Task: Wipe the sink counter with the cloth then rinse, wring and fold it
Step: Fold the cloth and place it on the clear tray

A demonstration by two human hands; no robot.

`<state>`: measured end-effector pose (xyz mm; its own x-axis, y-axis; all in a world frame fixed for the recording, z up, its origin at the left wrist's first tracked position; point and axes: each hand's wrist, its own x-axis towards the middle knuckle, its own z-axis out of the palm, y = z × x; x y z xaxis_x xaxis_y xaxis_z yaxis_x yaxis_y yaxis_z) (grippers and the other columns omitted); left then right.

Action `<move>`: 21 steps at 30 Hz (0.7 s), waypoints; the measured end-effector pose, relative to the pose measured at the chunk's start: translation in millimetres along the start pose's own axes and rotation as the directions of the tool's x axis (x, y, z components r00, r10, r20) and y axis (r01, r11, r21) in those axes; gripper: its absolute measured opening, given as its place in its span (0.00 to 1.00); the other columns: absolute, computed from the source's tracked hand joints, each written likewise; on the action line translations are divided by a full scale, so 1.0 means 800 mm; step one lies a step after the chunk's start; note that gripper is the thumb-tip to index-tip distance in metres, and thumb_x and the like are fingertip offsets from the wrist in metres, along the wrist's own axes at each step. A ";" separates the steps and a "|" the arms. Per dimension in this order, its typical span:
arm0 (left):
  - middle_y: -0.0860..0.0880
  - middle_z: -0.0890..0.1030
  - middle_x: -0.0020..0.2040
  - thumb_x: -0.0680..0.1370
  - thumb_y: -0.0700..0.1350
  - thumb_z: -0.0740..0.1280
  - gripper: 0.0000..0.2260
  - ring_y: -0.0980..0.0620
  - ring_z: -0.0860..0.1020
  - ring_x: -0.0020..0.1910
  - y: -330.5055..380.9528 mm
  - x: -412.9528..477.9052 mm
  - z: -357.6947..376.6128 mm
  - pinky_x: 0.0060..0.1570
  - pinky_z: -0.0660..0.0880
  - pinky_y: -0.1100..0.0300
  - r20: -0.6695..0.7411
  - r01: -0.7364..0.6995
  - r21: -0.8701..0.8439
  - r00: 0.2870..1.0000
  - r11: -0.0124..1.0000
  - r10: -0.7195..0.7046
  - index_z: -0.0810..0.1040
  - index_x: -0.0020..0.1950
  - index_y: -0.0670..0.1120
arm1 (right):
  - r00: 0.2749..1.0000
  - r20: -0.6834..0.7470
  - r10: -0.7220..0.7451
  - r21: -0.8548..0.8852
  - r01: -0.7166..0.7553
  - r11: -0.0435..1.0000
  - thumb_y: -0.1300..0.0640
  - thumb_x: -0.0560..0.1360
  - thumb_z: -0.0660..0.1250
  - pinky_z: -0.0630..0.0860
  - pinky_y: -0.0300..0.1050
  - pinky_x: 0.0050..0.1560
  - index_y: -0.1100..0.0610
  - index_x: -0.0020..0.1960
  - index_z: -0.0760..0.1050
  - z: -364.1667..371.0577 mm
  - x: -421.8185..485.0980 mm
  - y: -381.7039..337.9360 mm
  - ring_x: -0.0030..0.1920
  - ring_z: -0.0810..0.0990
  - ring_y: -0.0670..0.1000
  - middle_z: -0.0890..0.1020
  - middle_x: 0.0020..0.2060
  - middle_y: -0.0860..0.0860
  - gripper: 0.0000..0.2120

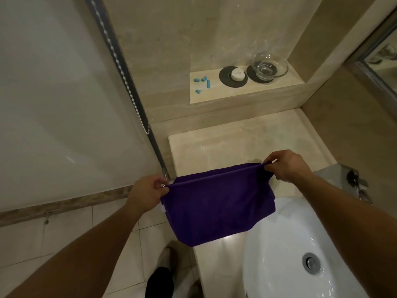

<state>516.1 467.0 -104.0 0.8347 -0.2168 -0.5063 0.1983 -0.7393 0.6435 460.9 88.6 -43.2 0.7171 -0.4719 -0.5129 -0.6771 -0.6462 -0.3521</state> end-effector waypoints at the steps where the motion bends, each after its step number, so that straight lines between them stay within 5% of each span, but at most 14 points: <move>1: 0.47 0.83 0.46 0.78 0.40 0.72 0.11 0.50 0.82 0.43 -0.002 0.006 0.002 0.42 0.81 0.57 0.000 0.012 -0.004 1.000 1.000 -0.012 0.80 0.59 0.49 | 1.000 0.013 0.004 0.001 -0.004 1.000 0.57 0.78 0.72 0.81 0.48 0.47 0.50 0.49 0.82 0.003 0.007 0.000 0.43 0.83 0.53 0.84 0.45 0.53 0.02; 6: 0.48 0.82 0.42 0.77 0.40 0.72 0.17 0.48 0.83 0.43 -0.011 0.032 0.012 0.48 0.83 0.47 0.032 0.045 0.038 0.998 0.998 -0.046 0.79 0.65 0.50 | 0.999 0.045 0.007 0.003 -0.007 1.000 0.57 0.77 0.72 0.78 0.44 0.42 0.49 0.47 0.82 0.015 0.035 0.002 0.38 0.81 0.50 0.84 0.42 0.51 0.03; 11: 0.46 0.85 0.48 0.79 0.40 0.70 0.15 0.49 0.83 0.44 -0.013 0.048 0.024 0.46 0.84 0.51 0.033 0.095 -0.033 0.995 0.995 -0.094 0.80 0.65 0.48 | 0.999 0.053 0.009 -0.003 -0.009 1.000 0.56 0.77 0.72 0.78 0.44 0.41 0.49 0.46 0.81 0.024 0.048 0.007 0.37 0.82 0.50 0.84 0.42 0.51 0.03; 15: 0.43 0.82 0.54 0.81 0.38 0.66 0.16 0.53 0.81 0.44 -0.009 0.051 0.031 0.35 0.79 0.65 0.024 0.117 -0.115 0.993 0.986 -0.115 0.78 0.69 0.46 | 0.998 0.065 0.010 0.036 -0.013 0.999 0.57 0.77 0.72 0.82 0.52 0.55 0.47 0.53 0.82 0.031 0.050 0.012 0.47 0.83 0.55 0.84 0.50 0.52 0.07; 17: 0.44 0.82 0.51 0.82 0.38 0.65 0.16 0.52 0.81 0.44 -0.007 0.051 0.032 0.39 0.81 0.61 0.043 0.114 -0.127 0.993 0.985 -0.109 0.78 0.70 0.46 | 0.999 0.053 -0.008 0.053 0.005 0.999 0.57 0.77 0.72 0.81 0.51 0.56 0.46 0.58 0.82 0.033 0.050 0.013 0.49 0.83 0.55 0.84 0.51 0.52 0.11; 21: 0.51 0.82 0.44 0.83 0.40 0.63 0.13 0.49 0.81 0.46 -0.009 0.050 0.028 0.52 0.81 0.47 0.075 0.064 -0.013 0.995 0.998 -0.063 0.80 0.66 0.45 | 0.998 0.059 -0.033 -0.055 0.036 0.998 0.55 0.78 0.70 0.80 0.50 0.52 0.49 0.52 0.81 0.034 0.054 0.014 0.48 0.82 0.55 0.83 0.50 0.52 0.04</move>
<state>536.5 449.4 -142.3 0.7796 -0.2172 -0.5874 0.2579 -0.7433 0.6172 479.6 77.2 -90.6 0.7281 -0.4140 -0.5463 -0.6405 -0.6947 -0.3273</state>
